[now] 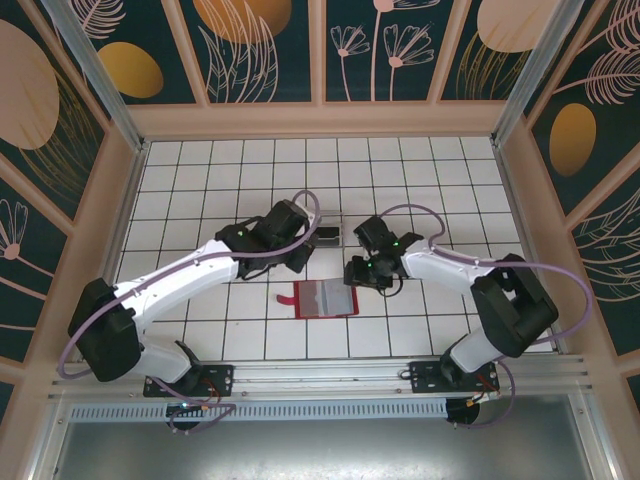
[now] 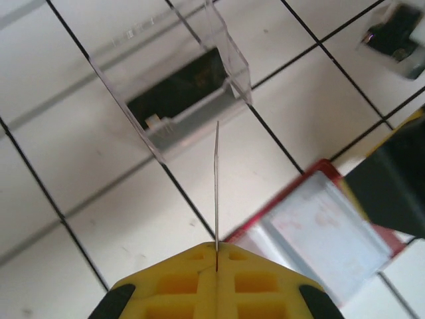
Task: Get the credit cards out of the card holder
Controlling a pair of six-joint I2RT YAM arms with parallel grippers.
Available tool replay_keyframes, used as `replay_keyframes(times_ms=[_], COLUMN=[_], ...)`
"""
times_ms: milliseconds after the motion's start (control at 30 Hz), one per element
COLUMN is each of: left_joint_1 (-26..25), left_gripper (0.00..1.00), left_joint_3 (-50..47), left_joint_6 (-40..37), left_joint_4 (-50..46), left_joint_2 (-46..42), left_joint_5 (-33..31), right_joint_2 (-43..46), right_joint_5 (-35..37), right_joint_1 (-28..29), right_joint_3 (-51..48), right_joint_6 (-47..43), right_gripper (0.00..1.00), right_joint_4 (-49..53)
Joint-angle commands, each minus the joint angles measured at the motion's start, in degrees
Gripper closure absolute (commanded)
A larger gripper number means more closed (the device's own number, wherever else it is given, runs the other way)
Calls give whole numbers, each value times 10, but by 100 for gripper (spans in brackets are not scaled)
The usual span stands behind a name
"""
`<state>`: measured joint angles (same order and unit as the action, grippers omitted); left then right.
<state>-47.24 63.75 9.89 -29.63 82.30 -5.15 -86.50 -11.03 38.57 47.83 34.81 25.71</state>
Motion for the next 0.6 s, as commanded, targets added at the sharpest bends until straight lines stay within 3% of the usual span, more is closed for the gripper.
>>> replay_keyframes(times_ms=[0,100,367,567], left_joint_1=[-1,4,62,71], left_gripper=[100,100,100,100], left_joint_3=[30,46,176,259], left_joint_6=[-157,-250,-404,-514], left_joint_4=[-22,-10,-89,-170], left_joint_2=[19,31,138,220], left_joint_5=[-34,-24,87,110], right_joint_2=[26,34,50,53], right_joint_5=[21,21,24,26], right_joint_1=[-19,-32,-46,-48], right_joint_3=[17,19,20,20], right_joint_6=[-21,-29,-37,-36], right_gripper=[53,54,53,53], right_joint_4=[28,35,42,42])
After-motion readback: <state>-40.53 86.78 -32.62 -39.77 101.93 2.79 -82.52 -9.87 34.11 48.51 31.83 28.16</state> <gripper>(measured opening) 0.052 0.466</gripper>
